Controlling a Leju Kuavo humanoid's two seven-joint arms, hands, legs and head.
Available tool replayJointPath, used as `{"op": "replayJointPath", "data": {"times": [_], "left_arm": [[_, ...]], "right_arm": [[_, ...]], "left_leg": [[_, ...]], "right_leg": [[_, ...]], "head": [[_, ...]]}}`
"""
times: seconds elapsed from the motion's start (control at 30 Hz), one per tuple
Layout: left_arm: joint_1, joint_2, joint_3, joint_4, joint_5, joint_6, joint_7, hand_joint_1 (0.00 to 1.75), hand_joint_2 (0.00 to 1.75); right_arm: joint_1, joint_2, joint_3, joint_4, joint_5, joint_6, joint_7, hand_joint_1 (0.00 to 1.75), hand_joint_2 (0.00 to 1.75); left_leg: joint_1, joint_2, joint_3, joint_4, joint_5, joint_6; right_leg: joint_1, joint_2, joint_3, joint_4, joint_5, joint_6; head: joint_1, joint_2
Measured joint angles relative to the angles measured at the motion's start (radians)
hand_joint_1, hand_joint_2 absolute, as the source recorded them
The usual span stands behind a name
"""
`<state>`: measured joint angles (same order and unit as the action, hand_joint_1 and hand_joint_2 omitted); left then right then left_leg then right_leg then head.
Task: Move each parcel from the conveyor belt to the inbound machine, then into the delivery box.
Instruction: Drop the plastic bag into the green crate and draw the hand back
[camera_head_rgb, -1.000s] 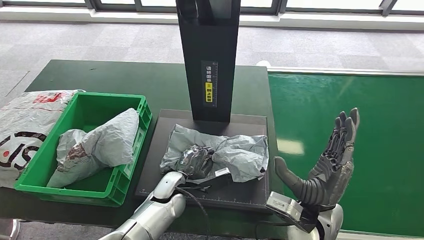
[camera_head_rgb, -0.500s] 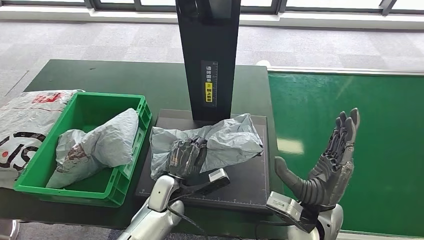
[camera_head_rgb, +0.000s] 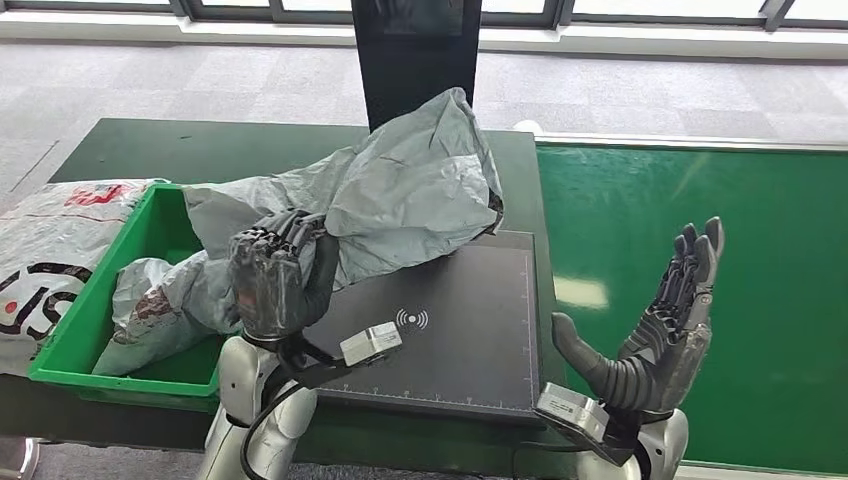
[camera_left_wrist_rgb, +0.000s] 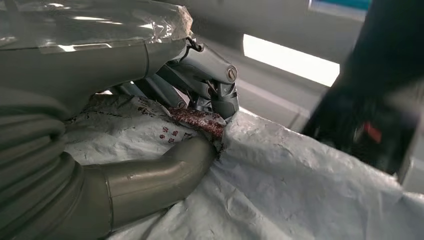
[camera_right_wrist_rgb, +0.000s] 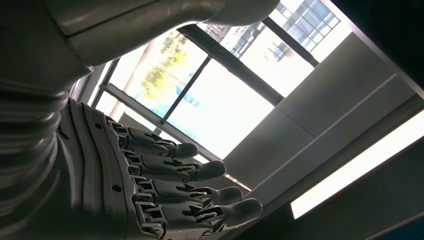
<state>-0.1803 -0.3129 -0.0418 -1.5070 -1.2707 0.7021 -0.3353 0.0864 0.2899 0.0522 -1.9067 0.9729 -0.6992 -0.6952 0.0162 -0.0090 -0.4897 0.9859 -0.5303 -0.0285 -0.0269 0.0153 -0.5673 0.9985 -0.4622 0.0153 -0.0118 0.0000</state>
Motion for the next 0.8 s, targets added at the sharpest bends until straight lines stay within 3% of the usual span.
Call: {"op": "replayJointPath", "data": {"times": [0.17,0.4,0.57,0.8], "left_arm": [[0.024,0.003,0.04,-0.156,-0.02,0.0,0.032,1.75,1.75],[0.038,0.004,0.1,-0.214,-0.004,-0.001,0.052,1.75,1.75],[0.029,0.004,0.273,-0.143,0.073,-0.001,-0.001,1.75,1.75],[-0.051,-0.008,0.549,0.012,0.111,-0.002,-0.089,1.75,1.75]], "right_arm": [[0.0,0.0,0.0,0.0,-0.002,0.0,0.004,0.0,1.75],[0.0,0.0,0.0,-0.001,-0.002,0.0,0.004,0.0,1.75],[0.0,0.0,0.0,-0.001,-0.004,0.0,0.0,0.0,1.75],[-0.001,0.0,0.0,-0.001,-0.003,0.0,0.004,0.0,1.75]], "left_leg": [[0.0,0.0,0.0,0.0,0.0,0.0],[0.0,0.0,0.001,0.0,0.0,0.0],[0.0,0.001,0.008,0.0,0.001,-0.001],[0.0,0.001,0.01,0.0,0.001,-0.001]], "right_leg": [[0.0,0.0,0.0,0.0,0.0,0.0],[0.0,0.0,0.001,0.0,0.0,0.0],[0.0,0.001,0.0,0.0,0.0,0.0],[0.0,0.001,0.0,0.0,0.0,0.0]], "head": [[0.0,0.0],[0.0,0.0],[0.0,0.0],[0.0,0.0]]}}
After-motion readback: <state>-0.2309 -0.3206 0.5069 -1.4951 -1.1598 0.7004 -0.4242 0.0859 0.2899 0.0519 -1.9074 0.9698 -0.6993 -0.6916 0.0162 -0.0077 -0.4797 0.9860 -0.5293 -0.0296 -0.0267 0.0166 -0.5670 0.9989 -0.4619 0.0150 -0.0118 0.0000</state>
